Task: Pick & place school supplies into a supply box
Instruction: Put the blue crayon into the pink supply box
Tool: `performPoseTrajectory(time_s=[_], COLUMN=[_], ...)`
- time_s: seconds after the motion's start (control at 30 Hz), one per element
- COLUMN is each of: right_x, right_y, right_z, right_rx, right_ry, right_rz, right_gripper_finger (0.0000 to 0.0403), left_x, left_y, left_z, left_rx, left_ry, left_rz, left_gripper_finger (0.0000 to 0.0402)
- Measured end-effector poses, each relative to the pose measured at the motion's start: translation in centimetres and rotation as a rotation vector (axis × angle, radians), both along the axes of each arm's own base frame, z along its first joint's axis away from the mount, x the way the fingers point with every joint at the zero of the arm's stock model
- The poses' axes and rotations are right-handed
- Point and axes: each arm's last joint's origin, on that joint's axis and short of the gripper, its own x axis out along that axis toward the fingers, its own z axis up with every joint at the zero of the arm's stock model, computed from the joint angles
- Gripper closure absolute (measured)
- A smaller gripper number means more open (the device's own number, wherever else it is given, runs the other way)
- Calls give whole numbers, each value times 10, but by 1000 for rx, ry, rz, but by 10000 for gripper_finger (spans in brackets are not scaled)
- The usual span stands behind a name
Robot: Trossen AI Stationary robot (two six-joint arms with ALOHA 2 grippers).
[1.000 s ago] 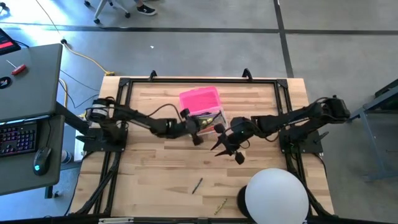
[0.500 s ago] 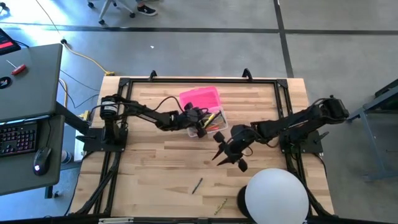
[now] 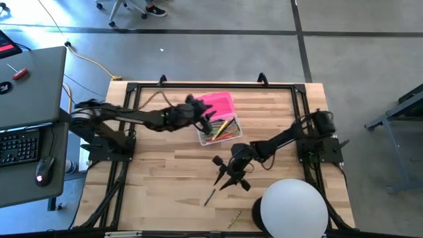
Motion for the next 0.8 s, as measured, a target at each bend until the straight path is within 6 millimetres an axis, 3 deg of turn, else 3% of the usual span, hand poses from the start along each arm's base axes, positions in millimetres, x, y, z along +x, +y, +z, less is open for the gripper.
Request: performPoseTrajectory(time_s=[0.13,0.33,0.5,0.8], right_x=[22,61,71,60], right_y=[6,23,36,37], right_z=[-18,-42,-58,-77], right_rx=[79,108,128,4], right_ry=[34,118,211,216], right_rz=[47,65,128,46], right_gripper_finger=[289,289,289,289], left_x=[-24,-49,-57,-59], left_y=[-2,-5,-6,-6], left_z=[34,62,63,57], left_rx=[16,-1,-37,-78], left_ry=[-64,-142,-123,-73], left_rz=[18,24,32,33], left_gripper_finger=[232,231,231,231])
